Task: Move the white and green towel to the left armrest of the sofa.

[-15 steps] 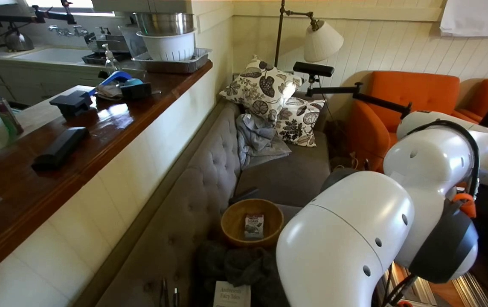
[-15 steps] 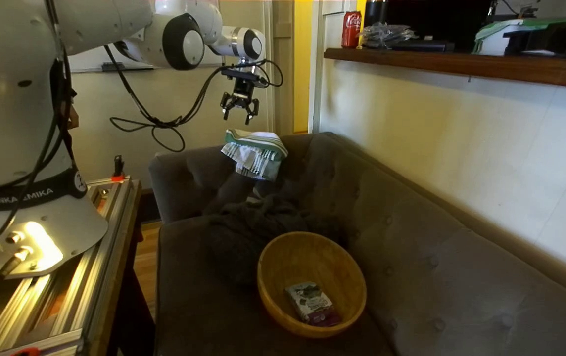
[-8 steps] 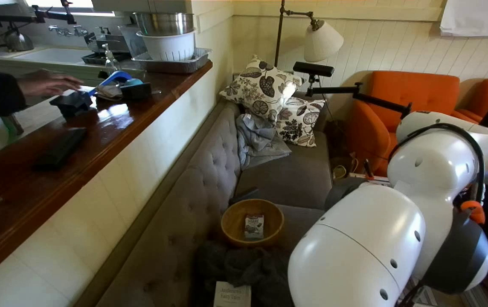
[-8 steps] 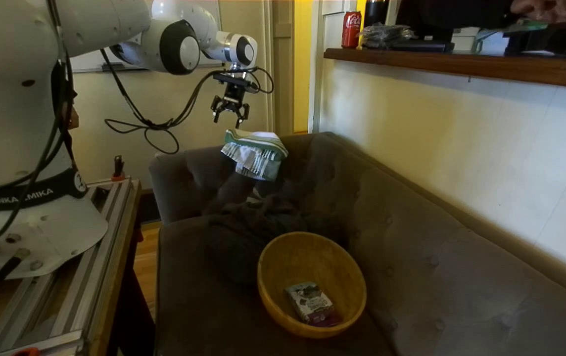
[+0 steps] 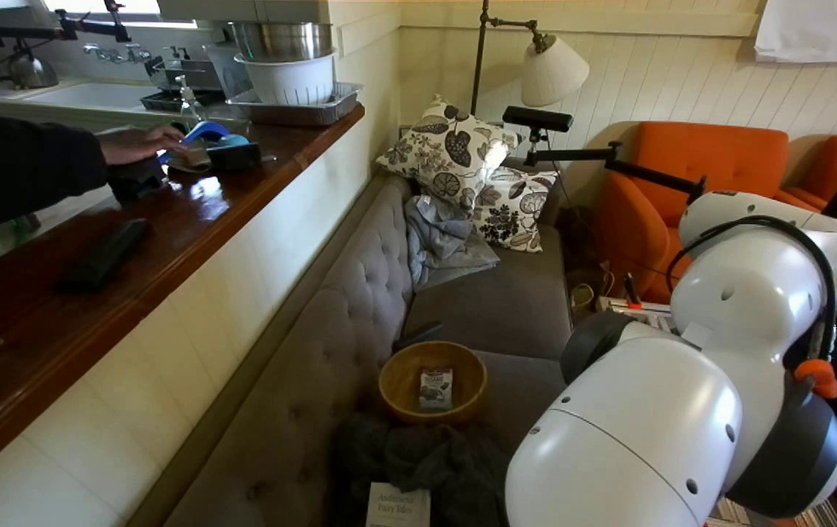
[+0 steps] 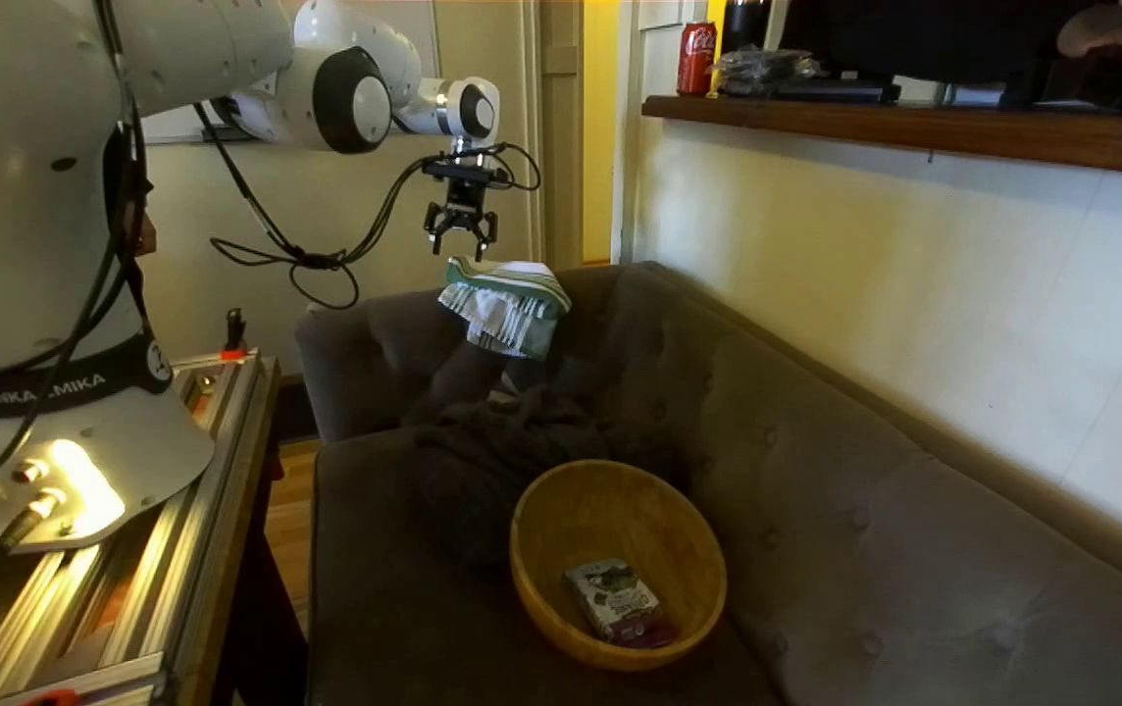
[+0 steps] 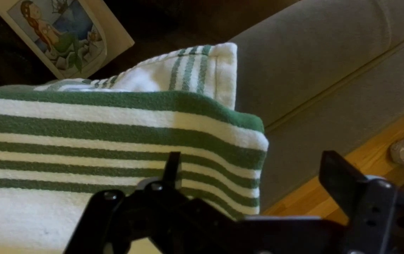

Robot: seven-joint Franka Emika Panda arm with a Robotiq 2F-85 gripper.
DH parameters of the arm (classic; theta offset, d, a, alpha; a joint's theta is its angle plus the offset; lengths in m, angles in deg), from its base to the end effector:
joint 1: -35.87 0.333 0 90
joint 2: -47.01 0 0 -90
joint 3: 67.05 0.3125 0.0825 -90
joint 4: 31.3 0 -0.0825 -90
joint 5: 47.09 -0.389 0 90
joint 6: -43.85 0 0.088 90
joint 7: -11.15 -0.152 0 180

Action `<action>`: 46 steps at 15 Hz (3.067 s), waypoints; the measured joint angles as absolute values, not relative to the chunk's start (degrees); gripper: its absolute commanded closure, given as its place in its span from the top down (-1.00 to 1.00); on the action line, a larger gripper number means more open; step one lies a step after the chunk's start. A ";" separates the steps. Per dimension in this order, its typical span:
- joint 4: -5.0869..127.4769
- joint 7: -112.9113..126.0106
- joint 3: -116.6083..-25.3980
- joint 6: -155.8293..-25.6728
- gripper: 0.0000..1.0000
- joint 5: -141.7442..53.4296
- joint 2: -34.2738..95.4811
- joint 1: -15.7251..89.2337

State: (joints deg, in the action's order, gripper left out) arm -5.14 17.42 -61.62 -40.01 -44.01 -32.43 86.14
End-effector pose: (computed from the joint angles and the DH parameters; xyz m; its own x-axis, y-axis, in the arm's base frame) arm 0.4566 0.5886 0.1112 0.4696 0.8054 -0.3617 0.8447 -0.5290 -0.0813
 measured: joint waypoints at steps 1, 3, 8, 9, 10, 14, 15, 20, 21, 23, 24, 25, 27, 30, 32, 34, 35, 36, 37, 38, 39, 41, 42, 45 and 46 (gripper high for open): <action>-5.14 17.43 -62.16 -40.05 1.00 -43.49 -32.47 86.18; -5.14 17.62 -63.24 -40.06 0.91 -42.35 -32.60 86.18; -5.13 17.75 -64.39 -40.09 1.00 -41.43 -33.32 86.02; -5.14 17.74 -64.40 -40.09 0.95 -41.43 -33.40 86.00; -5.14 17.74 -64.40 -40.09 0.47 -41.43 -33.44 86.00; -5.14 17.71 -64.40 -40.09 0.06 -41.42 -33.46 86.00; -5.14 17.69 -64.40 -40.09 -0.06 -41.42 -33.46 86.00; -5.16 17.53 -64.40 -40.51 -0.76 -41.42 -33.46 86.00; -5.17 17.44 -64.40 -40.88 -0.92 -41.43 -33.46 85.99; -5.21 17.17 -64.40 -41.80 -1.00 -41.43 -33.46 85.96; -5.26 16.99 -64.40 -42.33 -1.00 -41.43 -33.46 85.93; -5.31 16.93 -64.41 -43.02 -1.00 -41.43 -33.45 85.90; -5.47 17.39 -64.61 -45.66 -0.98 -40.96 -33.32 85.98; -6.06 21.92 -65.52 -49.27 -0.98 -37.86 -32.14 87.22; -6.12 25.92 -66.12 -50.26 -0.98 -36.21 -30.45 88.32; -6.16 30.67 -66.54 -51.48 -0.98 -34.84 -28.89 88.94; -6.15 33.45 -66.78 -52.35 -0.98 -34.21 -28.36 88.98; -6.15 36.34 -66.99 -53.55 -0.98 -33.77 -28.09 88.82; -6.10 39.43 -67.03 -55.19 -0.98 -33.66 -28.07 88.44; -5.84 42.37 -66.91 -56.73 -0.98 -33.66 -28.11 87.84; -5.69 44.74 -66.52 -57.44 -0.91 -33.81 -28.32 87.07; -4.89 47.10 -65.73 -57.28 -0.98 -34.06 -28.63 85.61; -4.40 47.59 -65.53 -57.28 -0.98 -34.08 -28.63 85.20; -5.69 47.61 -65.81 -59.00 -0.98 -33.85 -29.67 85.18; -5.69 47.61 -66.08 -61.24 -0.98 -33.64 -29.93 85.28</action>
